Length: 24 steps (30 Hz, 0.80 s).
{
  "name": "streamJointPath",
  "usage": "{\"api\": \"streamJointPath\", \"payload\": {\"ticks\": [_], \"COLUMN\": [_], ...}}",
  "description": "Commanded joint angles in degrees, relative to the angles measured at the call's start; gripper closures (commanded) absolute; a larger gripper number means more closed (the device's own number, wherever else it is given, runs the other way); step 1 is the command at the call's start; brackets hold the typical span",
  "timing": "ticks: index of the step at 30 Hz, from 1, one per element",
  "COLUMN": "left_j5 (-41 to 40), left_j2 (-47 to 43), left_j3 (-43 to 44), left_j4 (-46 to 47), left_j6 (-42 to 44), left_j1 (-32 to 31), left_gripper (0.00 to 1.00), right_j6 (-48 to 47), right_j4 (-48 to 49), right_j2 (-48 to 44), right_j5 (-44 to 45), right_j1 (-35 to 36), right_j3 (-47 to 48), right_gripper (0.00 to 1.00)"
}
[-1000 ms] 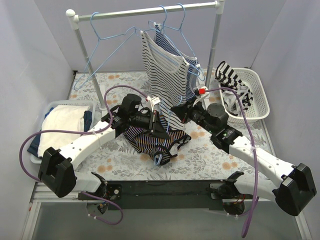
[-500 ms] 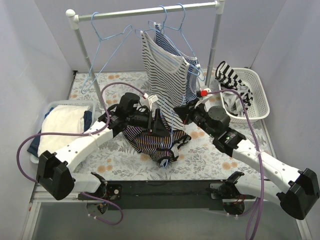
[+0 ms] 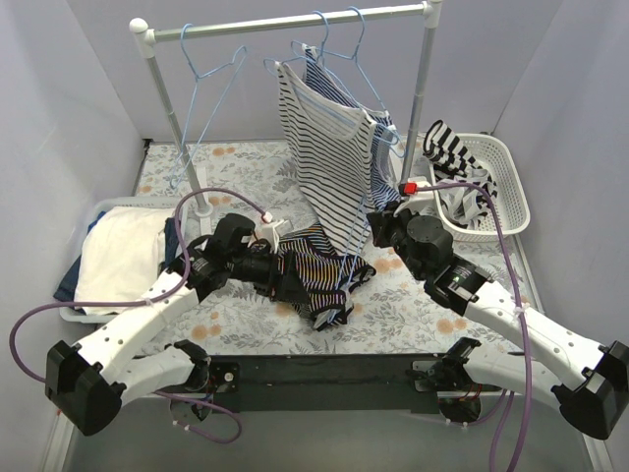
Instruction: Remove the tank top from the hanger
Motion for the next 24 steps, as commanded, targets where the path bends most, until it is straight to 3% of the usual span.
{"api": "streamJointPath", "payload": {"ticks": [1,7,20,24], "left_j5": [1.9,-2.2,-8.9,-11.3], "left_j2": [-4.5,-4.2,7.6,9.2], "left_j3": [-4.0,-6.8,-9.9,-10.3], "left_j4": [-1.9,6.1,18.7,20.0], "left_j6": [4.1,0.7,-8.7,-9.1], "left_j1": [-0.3,-0.9,-4.2,-6.2], "left_gripper": [0.30,0.22,0.24,0.31], "right_j6": [-0.6,-0.4,-0.5,-0.8], "right_j4": [-0.1,-0.2,-0.9,-0.9], "right_j2": [0.0,1.4,-0.7,-1.0], "right_j5": [5.9,5.2,4.9,5.2], "right_j1": [0.1,0.0,-0.1,-0.1], "right_j3": [3.7,5.5,6.2,6.3], "right_gripper": [0.99,0.99,0.99,0.99]}}
